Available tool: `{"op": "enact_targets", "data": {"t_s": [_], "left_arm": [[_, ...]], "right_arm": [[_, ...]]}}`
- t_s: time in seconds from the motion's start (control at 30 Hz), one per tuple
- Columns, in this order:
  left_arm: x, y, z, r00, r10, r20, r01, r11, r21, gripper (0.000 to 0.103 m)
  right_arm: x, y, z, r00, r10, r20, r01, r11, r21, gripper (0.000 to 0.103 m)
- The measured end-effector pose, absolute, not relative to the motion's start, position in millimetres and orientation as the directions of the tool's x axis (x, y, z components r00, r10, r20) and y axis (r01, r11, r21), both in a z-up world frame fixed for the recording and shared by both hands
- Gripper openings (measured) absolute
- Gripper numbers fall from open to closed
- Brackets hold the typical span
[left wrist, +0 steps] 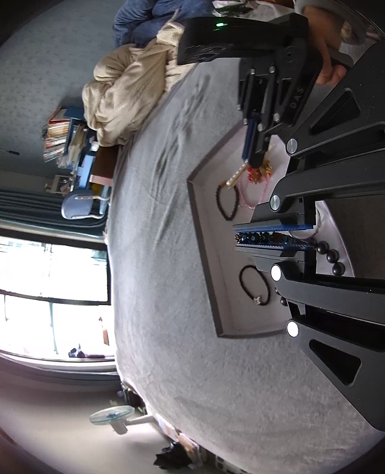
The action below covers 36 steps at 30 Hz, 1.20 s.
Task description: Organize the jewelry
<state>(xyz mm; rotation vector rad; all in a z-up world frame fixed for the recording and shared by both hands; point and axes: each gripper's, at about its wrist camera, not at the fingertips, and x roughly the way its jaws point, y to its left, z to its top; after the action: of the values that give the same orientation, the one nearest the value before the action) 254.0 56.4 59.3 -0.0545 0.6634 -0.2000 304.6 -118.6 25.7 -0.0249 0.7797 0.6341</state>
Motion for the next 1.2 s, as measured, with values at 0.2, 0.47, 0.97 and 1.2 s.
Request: {"op": "enact_targets", "data": {"t_s": [0.2,0.47,0.97,1.2], "left_arm": [[257,63,28,0.746,-0.153,-0.648,0.122,0.988,-0.092,0.007],[253,78,8,0.733,-0.094,-0.674,0.062,0.996,-0.071,0.009],[225,78,17,0.793,-0.004,-0.609,-0.025,0.999,-0.038,0.084],[207,78,23,0.807,0.02,-0.591,-0.071,0.995,-0.063,0.095]], "right_arm": [[316,-106,5,0.507,0.487,-0.711,-0.53,0.827,0.188,0.008],[315,-107,-6,0.515,0.474,-0.714,-0.52,0.835,0.18,0.008],[289,-130,5,0.64,0.478,-0.601,-0.479,0.86,0.174,0.065],[274,-148,10,0.692,0.464,-0.554,-0.451,0.876,0.17,0.085]]}}
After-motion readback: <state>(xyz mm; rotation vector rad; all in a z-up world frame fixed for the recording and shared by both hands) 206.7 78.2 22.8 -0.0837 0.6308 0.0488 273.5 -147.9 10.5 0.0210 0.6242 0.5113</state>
